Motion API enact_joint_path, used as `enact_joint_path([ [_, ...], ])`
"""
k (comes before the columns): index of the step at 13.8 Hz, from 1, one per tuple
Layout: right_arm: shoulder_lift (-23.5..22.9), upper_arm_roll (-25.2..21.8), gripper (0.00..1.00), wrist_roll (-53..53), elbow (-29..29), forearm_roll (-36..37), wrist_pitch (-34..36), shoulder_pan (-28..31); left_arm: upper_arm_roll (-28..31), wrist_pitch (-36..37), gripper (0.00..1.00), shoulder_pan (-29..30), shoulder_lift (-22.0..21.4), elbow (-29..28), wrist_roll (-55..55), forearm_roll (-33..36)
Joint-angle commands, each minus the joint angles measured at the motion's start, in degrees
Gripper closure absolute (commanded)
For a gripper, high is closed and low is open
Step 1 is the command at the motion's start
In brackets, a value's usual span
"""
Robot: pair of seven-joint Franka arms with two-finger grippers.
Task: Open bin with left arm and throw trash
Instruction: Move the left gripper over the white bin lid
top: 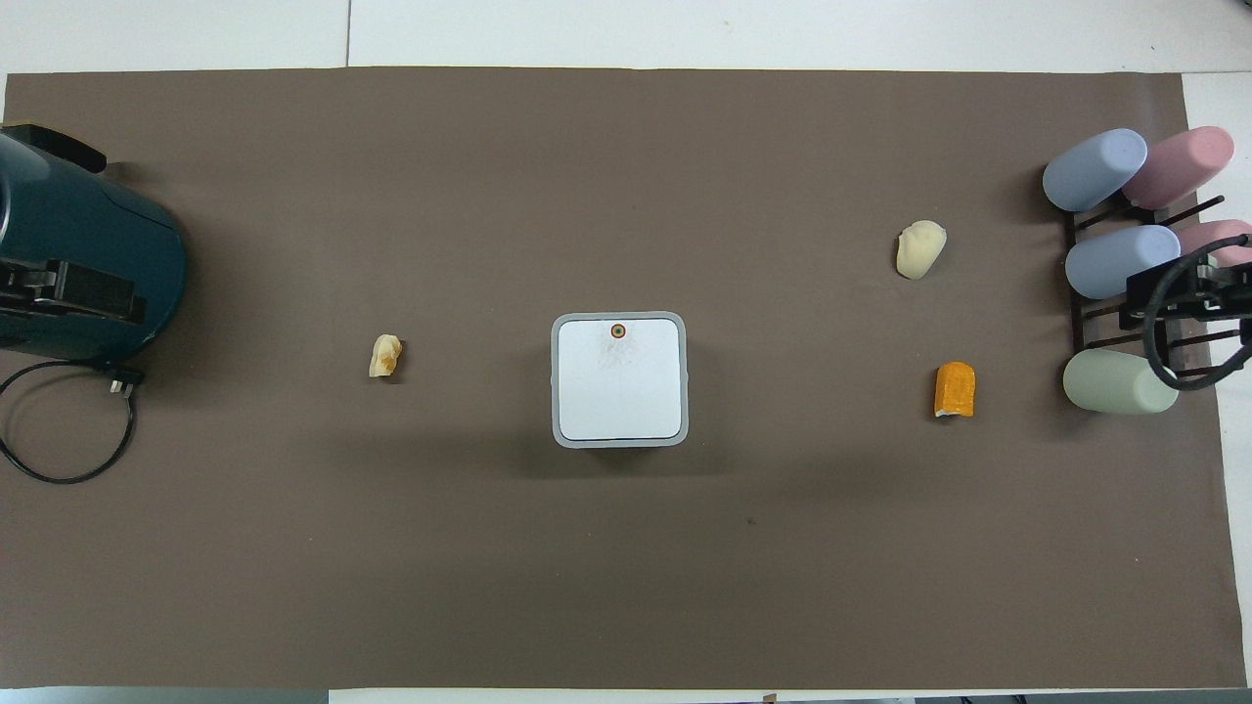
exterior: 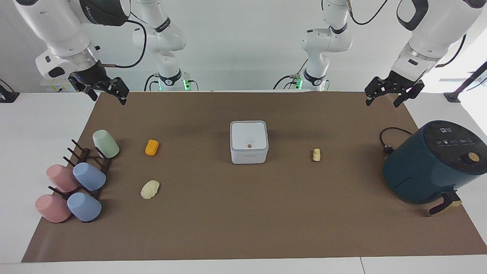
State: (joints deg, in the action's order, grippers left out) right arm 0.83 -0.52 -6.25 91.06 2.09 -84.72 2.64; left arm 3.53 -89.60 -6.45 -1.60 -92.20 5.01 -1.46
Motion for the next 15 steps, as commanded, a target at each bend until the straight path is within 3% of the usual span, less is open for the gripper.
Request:
enact_joint_path([
  [1, -0.5, 0.3, 0.00, 1.2, -0.8, -0.8, 0.1, 1.1, 0.2, 1.2, 0.00, -0.6, -1.5, -1.9, 0.1, -0.5],
  [6, -0.6, 0.1, 0.00, 1.3, -0.9, -1.0, 1.1, 1.2, 0.0, 1.7, 0.00, -1.3, -1.7, -2.1, -0.4, -0.5],
  [8, -0.6, 0.2, 0.00, 1.3, -1.0, -1.0, 1.1, 1.1, -0.1, -0.1, 0.00, -5.5, -1.6, -2.5, -3.8, -0.5],
  [9, -0.6, 0.2, 0.00, 1.3, -0.9, -1.4, 1.0, 1.1, -0.1, -2.6, 0.26, -8.0, -1.7, -3.0, -4.9, -0.5],
  [10, -0.5, 0.2, 0.00, 1.4, -0.8, -1.6, 1.0, 1.1, -0.1, -6.3, 0.66, -11.4, -2.3, -4.8, -6.0, -0.5],
  [11, -0.5, 0.2, 0.00, 1.3, -0.8, -1.6, 0.7, 0.8, -0.1, -8.9, 0.87, -14.4, -3.5, -8.0, -7.7, -0.5],
  [12, -0.3, 0.2, 0.00, 1.2, -0.4, -1.5, 0.6, 0.3, -0.1, -12.1, 1.00, -17.7, -4.7, -11.2, -9.4, -0.5],
  [15, 2.8, 0.2, 0.00, 1.1, 7.3, -1.6, -3.8, 0.7, -0.6, -18.3, 1.00, -22.9, -3.9, -13.2, -14.9, -0.8],
])
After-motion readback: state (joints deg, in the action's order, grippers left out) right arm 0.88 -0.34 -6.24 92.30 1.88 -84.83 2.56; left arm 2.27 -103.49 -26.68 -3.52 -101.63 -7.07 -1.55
